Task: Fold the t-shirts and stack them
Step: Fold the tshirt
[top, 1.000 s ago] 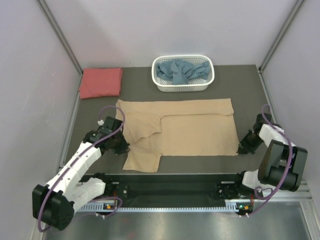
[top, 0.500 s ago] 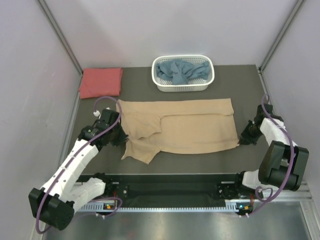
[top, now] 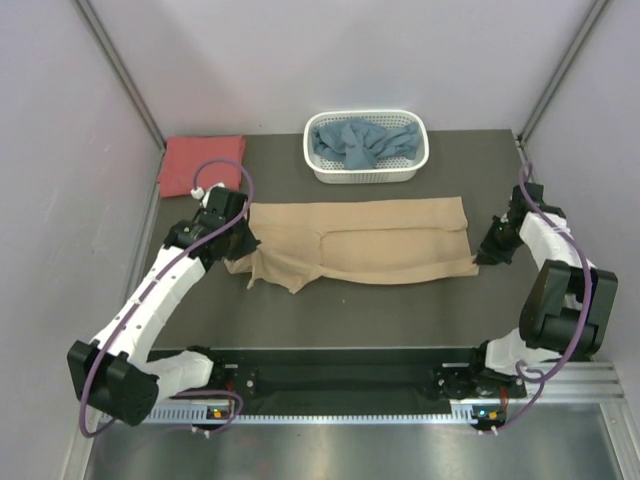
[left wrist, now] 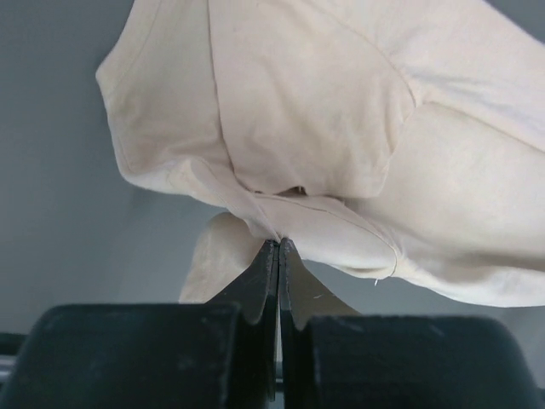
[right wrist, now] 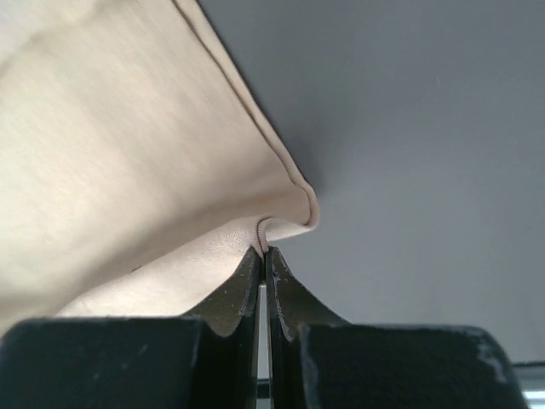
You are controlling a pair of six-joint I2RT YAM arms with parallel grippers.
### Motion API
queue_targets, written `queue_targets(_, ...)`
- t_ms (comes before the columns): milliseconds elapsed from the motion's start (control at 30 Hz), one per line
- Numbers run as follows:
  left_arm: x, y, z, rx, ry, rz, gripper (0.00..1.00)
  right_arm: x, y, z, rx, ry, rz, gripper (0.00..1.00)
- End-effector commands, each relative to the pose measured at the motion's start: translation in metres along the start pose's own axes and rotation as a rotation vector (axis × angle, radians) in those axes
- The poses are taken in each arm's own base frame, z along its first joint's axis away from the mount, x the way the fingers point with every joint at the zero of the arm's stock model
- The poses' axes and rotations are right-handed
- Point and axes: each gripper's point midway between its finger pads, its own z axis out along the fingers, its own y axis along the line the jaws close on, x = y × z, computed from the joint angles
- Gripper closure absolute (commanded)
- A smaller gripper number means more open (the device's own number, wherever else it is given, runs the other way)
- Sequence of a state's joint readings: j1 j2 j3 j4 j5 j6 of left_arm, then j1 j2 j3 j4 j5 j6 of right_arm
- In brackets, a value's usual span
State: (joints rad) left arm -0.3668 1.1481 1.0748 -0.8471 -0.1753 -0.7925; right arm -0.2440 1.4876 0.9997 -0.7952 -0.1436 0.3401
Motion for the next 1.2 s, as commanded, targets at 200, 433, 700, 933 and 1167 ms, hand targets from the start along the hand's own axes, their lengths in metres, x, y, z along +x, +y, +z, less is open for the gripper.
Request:
queue_targets(200, -0.055, -0.02, 0.03, -0.002, -0.071, 0.031, 1.0, -0.048, 0.031, 0.009, -0.051, -0.027, -0.06, 1.0)
queue_targets(433, -0.069, -0.022, 0.05, -0.016, -0.056, 0.021, 1.0, -0.073, 0.048, 0.019, -0.07, -0.011, -0.073, 1.0)
queue_targets(700, -0.076, -0.024, 0.068, -0.032, -0.039, 0.03, 1.0, -0.082, 0.056, 0.034, -0.067, 0.004, -0.074, 1.0)
queue_targets(933, -0.085, -0.016, 0.084, -0.068, -0.024, 0.036, 1.0, -0.089, 0.054, 0.042, -0.046, -0.001, -0.078, 1.0)
queue_targets(1167, -0.085, -0.012, 0.097, -0.082, 0.004, 0.039, 1.0, -0.093, 0.055, 0.048, -0.044, 0.0, -0.078, 1.0)
